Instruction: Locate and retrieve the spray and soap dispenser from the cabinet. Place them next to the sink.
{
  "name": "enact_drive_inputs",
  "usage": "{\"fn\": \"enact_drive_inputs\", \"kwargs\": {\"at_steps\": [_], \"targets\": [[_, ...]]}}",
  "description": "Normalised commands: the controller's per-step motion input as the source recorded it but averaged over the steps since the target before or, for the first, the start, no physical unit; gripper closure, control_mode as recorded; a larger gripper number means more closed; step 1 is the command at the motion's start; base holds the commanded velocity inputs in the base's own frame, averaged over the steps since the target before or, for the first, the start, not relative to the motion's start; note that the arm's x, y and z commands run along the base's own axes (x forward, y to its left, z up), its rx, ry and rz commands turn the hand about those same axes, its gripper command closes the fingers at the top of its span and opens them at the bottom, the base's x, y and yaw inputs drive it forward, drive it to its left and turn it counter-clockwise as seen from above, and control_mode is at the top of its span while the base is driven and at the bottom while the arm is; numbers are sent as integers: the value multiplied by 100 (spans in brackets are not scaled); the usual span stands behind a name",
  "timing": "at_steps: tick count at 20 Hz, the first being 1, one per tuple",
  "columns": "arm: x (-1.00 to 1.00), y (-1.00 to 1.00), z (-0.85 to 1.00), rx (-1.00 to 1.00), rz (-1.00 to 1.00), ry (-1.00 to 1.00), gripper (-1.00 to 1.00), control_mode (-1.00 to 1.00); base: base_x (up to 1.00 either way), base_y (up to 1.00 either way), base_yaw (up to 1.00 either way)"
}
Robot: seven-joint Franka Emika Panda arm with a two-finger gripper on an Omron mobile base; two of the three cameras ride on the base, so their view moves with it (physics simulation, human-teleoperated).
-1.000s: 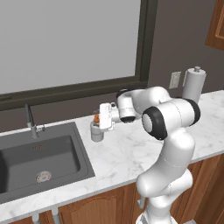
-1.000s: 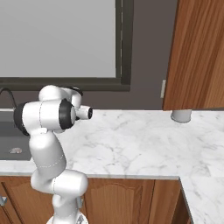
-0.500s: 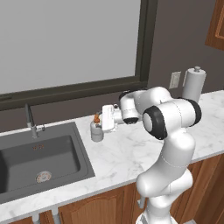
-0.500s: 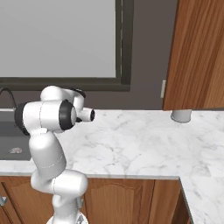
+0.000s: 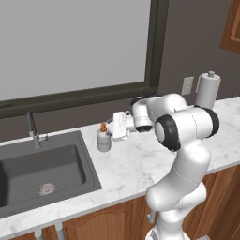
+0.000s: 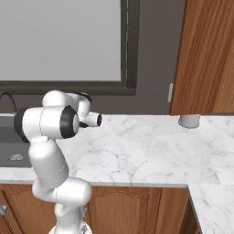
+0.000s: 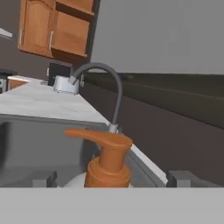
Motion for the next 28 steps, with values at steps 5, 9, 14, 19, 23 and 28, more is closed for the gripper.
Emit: {"fn": "enact_drive_inputs", "kwargs": {"at_steps": [5,9,14,19,23,28], "targets": [[-8,-15,22,-10,-3,1,-100,-100,0,0,0],[-13,-9,28,-29,0,6,-100,-100,0,0,0],[-9,-24,28,-39,4,8,-100,-100,0,0,0],[-15,-30,27,-42,4,4,-100,-100,0,0,0],[-11,-33,29,-38,4,9,-100,-100,0,0,0],[-6,-20,19,-31,1,9,-100,-100,0,0,0]]}}
